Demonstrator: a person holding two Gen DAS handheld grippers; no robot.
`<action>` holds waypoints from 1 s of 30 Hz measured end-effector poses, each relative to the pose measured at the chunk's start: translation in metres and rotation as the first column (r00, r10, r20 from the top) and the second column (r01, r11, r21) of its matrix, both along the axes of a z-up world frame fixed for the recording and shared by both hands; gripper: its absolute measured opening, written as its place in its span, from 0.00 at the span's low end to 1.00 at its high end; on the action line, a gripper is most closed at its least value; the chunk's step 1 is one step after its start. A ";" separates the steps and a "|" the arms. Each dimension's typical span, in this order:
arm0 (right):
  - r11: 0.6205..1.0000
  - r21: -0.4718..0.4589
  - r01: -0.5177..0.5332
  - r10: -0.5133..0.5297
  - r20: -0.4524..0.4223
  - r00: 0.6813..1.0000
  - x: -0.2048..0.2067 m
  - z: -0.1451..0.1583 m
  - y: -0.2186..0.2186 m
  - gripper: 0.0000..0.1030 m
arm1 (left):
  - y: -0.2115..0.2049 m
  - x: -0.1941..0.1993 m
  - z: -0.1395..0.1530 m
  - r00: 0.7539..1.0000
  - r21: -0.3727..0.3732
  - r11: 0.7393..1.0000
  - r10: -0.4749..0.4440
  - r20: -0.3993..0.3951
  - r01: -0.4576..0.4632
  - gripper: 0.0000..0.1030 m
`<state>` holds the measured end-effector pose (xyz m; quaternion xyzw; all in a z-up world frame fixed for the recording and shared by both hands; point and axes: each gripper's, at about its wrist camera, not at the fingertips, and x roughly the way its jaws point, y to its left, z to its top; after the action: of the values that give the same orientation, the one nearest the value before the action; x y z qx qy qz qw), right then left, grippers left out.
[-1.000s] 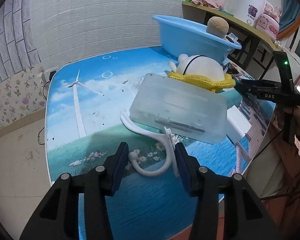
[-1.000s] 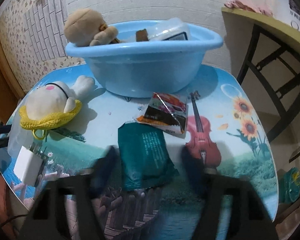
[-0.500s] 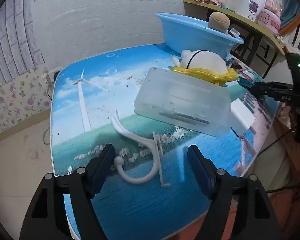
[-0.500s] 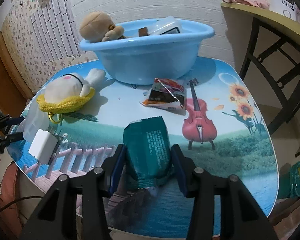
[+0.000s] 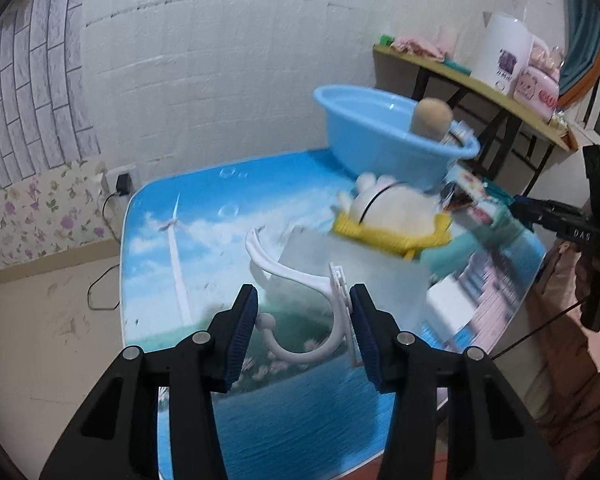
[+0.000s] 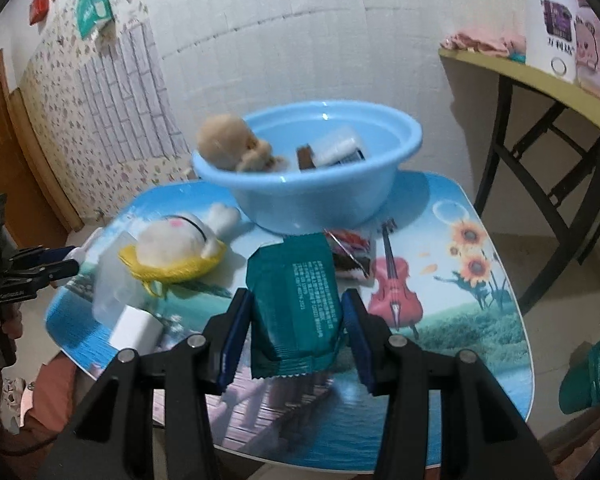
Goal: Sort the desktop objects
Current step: 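Lift the white hook with left gripper while right grasps the teal packet, then release the white hook into the basin while right drops the teal packet in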
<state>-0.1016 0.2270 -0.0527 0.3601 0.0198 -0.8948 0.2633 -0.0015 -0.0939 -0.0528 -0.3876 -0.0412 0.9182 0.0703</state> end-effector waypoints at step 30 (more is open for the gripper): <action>0.993 -0.114 -0.042 0.030 -0.102 0.994 -0.036 0.052 -0.001 0.44 | 0.107 -0.116 0.075 0.971 0.014 0.975 -0.220 -0.095 0.222 0.45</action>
<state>-0.1376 0.2256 -0.0008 0.2987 -0.0126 -0.9064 0.2985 -0.1175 0.0128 0.0225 -0.3460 -0.0058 0.9210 0.1786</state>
